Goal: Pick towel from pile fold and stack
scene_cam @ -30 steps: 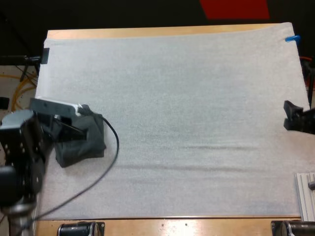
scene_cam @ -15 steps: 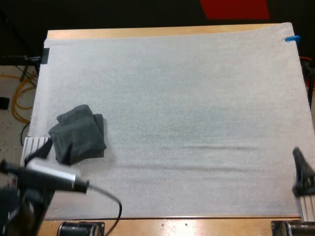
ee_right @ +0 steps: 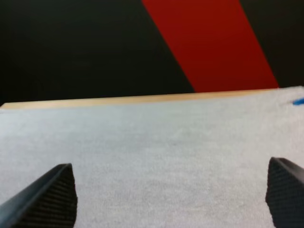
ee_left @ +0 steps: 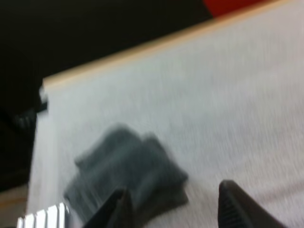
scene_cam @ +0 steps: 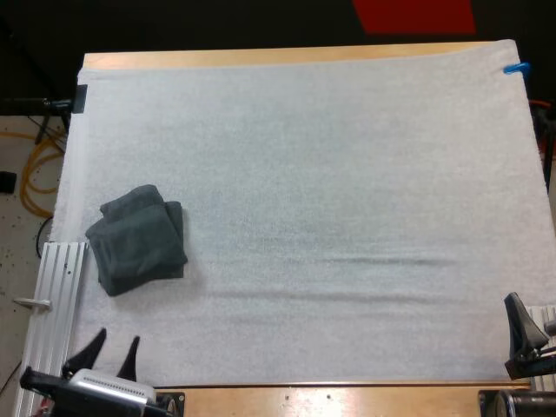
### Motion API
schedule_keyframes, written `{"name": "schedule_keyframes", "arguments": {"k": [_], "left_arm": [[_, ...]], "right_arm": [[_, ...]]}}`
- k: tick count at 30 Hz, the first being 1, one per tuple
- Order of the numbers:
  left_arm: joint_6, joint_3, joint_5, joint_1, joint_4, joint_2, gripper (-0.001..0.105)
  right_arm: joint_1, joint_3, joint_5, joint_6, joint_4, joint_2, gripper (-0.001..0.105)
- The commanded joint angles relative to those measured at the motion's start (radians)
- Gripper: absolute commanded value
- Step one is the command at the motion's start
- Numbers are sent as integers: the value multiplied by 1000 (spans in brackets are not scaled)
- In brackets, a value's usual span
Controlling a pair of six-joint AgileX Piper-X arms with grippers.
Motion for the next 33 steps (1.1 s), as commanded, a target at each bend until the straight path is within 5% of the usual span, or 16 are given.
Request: {"name": "schedule_keyframes", "arguments": {"k": [1,8,15,24,33], "left_arm": [[-23,10,-13,-3,31,-27,40],[-151,29,-15,-3,145,-154,40],[-152,48,-16,3,160,-150,40],[-138,80,-16,3,-129,-150,40],[-133,252,-16,3,-291,-148,40]], "right_arm": [[-4,3,-8,-12,-6,-31,79],[-4,14,-8,-22,17,-31,79],[-4,14,-11,-67,17,-31,79],[-4,14,-11,-95,9,-31,79],[-4,19,-8,-148,2,-31,79]]}}
